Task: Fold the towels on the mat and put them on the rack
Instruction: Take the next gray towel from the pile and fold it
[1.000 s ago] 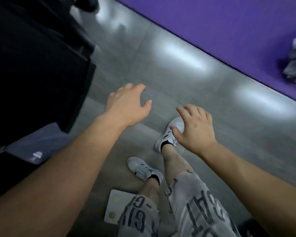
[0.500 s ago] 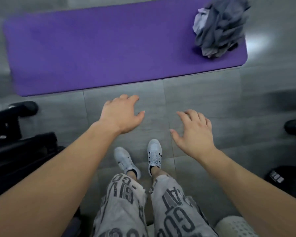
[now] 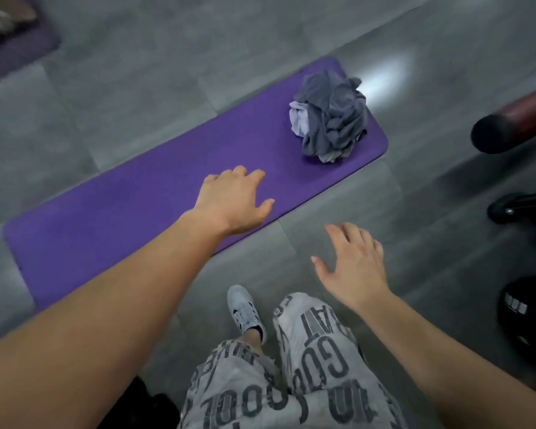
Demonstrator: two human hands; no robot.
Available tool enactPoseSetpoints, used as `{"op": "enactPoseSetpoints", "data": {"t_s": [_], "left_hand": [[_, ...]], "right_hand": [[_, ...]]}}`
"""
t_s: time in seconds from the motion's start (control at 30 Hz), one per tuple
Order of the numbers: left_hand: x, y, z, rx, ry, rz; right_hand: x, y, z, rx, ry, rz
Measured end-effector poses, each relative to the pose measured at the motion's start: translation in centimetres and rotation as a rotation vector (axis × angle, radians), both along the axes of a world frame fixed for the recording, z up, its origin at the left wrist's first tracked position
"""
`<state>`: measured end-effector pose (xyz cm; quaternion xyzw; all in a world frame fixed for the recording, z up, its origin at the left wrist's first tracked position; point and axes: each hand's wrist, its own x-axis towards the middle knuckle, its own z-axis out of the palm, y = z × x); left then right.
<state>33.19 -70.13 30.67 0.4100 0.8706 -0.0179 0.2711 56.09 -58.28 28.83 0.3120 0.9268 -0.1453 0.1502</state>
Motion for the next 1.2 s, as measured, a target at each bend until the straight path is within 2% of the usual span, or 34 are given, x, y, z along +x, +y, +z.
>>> {"op": "enactPoseSetpoints", "data": {"t_s": [0.23,0.6,0.8,1.03,1.2], "left_hand": [[-10.8,10.2,2.3,0.009,0.052,-0.152],[-26.5,22.9,0.9,-0.041,0.067,-0.376],[-40.1,30.9,-1.1,-0.083,0.054,-0.573],[-55.8,40.1,-3.5,-0.100,0.029,-0.969],[-63.1,45.5,-5.2,-0.119,0.073,-1.115]], "right_hand": [[-7.9,4.0,1.1,-0.055,0.051,-0.208],[-21.3,11.0,0.3,-0.068,0.097,-0.448],[-33.1,14.5,-1.7,-0.023,0.034,-0.678],[-51.2,16.5,-3.3,0.018,0.033,-1.115],[-58.5,17.0,-5.0,-0.049,0.015,-1.242]]}}
